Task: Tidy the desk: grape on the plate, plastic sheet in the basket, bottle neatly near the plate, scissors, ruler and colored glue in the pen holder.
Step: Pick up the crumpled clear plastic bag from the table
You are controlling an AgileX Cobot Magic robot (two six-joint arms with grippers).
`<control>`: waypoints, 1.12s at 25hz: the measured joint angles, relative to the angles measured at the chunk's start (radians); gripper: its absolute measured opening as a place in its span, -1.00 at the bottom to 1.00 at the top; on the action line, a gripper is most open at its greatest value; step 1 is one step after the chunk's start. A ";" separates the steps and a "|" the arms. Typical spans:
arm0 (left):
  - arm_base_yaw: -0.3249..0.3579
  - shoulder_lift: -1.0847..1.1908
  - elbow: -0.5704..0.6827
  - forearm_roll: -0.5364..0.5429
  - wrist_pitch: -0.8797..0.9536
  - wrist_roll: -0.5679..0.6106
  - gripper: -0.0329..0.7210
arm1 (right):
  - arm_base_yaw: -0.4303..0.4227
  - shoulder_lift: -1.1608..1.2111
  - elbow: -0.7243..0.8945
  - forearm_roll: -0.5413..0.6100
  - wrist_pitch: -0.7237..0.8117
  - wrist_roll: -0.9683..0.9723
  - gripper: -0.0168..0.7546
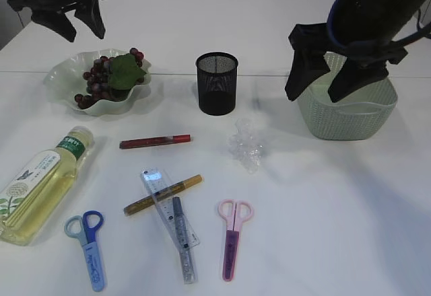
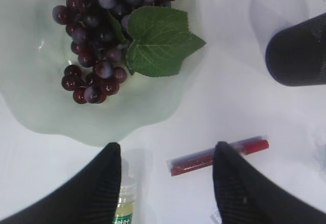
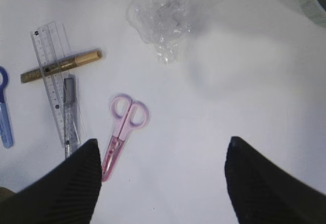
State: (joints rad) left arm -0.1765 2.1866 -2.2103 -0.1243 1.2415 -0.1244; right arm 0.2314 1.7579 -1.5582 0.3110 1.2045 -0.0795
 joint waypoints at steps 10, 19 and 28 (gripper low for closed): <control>-0.076 -0.103 0.021 0.049 0.004 0.026 0.21 | 0.114 0.076 -0.018 -0.006 -0.142 -0.030 0.56; -0.076 -0.329 0.317 0.078 0.004 0.026 0.21 | 0.122 0.211 -0.135 -0.024 -0.173 -0.037 0.56; -0.076 -0.513 0.390 0.078 0.008 0.026 0.21 | 0.122 0.382 -0.241 -0.042 -0.175 -0.037 0.56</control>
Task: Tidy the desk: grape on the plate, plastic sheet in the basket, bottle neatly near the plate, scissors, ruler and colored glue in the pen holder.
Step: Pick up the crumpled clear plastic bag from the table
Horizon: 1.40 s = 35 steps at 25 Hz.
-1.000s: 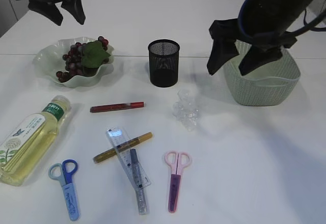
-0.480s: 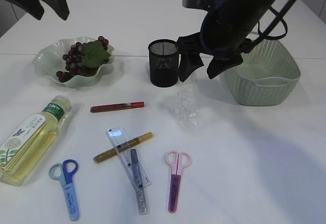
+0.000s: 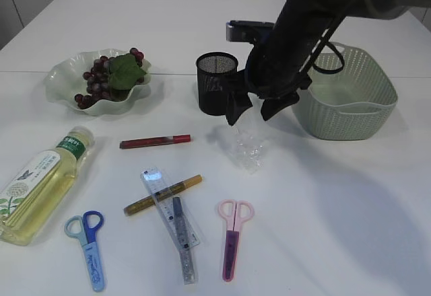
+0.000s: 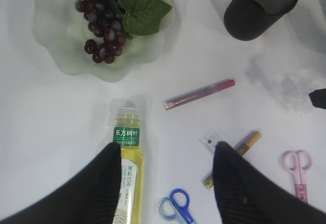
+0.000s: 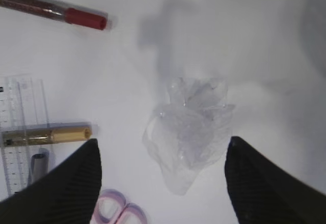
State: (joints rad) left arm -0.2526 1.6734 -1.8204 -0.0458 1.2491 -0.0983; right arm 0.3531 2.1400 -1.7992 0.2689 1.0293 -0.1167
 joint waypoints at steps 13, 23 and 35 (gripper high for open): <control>0.000 -0.051 0.000 0.000 0.004 0.000 0.21 | 0.000 0.123 -0.017 -0.011 -0.007 -0.002 0.56; 0.000 -0.051 0.000 -0.039 0.004 0.000 0.16 | 0.000 0.136 -0.019 -0.011 -0.023 -0.002 0.53; 0.000 -0.077 0.000 -0.091 0.005 0.000 0.16 | 0.000 0.136 -0.024 -0.009 -0.098 -0.002 -0.88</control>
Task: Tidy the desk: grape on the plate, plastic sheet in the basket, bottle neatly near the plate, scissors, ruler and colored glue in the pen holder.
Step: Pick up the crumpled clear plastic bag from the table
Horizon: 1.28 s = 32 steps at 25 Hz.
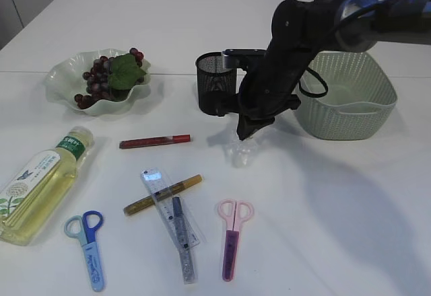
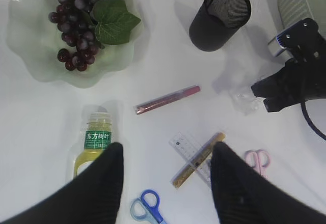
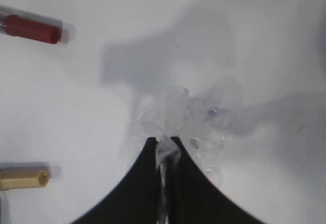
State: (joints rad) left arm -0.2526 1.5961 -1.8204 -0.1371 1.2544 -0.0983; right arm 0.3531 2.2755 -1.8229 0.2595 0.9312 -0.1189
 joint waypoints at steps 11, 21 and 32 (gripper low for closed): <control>0.000 -0.006 0.000 -0.030 0.002 0.000 0.13 | 0.000 0.004 -0.166 -0.002 0.269 -0.002 -0.92; 0.000 -0.006 0.000 -0.032 0.004 0.000 0.13 | 0.000 -0.051 -0.234 -0.077 0.291 0.007 -0.92; 0.000 -0.006 0.000 -0.034 0.006 0.000 0.08 | 0.000 -0.291 -0.236 -0.198 0.312 0.014 -0.92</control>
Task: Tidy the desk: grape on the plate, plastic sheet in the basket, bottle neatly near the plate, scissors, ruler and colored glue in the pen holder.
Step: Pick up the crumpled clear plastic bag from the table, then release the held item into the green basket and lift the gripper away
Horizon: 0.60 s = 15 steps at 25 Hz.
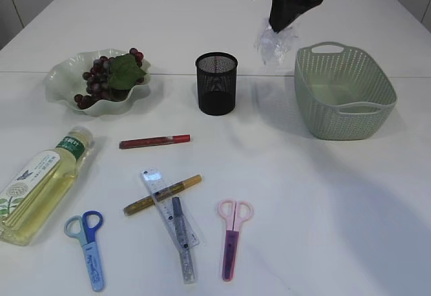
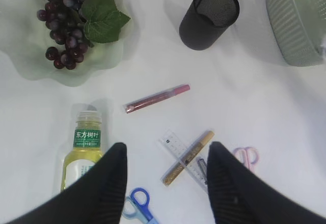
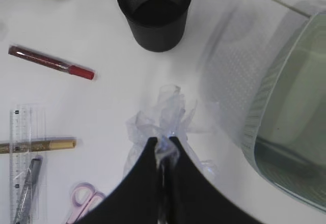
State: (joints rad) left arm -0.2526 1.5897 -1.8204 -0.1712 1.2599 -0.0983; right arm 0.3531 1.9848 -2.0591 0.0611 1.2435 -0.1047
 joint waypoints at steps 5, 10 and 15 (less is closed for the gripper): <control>0.000 0.000 0.000 -0.022 0.000 0.000 0.07 | -0.057 -0.025 -0.002 0.001 0.004 0.002 -0.92; 0.000 0.000 0.000 -0.030 0.000 0.000 0.07 | -0.191 -0.025 -0.002 0.002 0.004 0.021 -0.92; 0.000 0.000 0.000 -0.032 0.000 0.000 0.07 | -0.321 -0.025 -0.002 -0.006 0.004 0.047 -0.92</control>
State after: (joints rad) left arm -0.2526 1.5897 -1.8204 -0.2033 1.2599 -0.0983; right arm 0.0317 1.9601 -2.0610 0.0552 1.2472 -0.0582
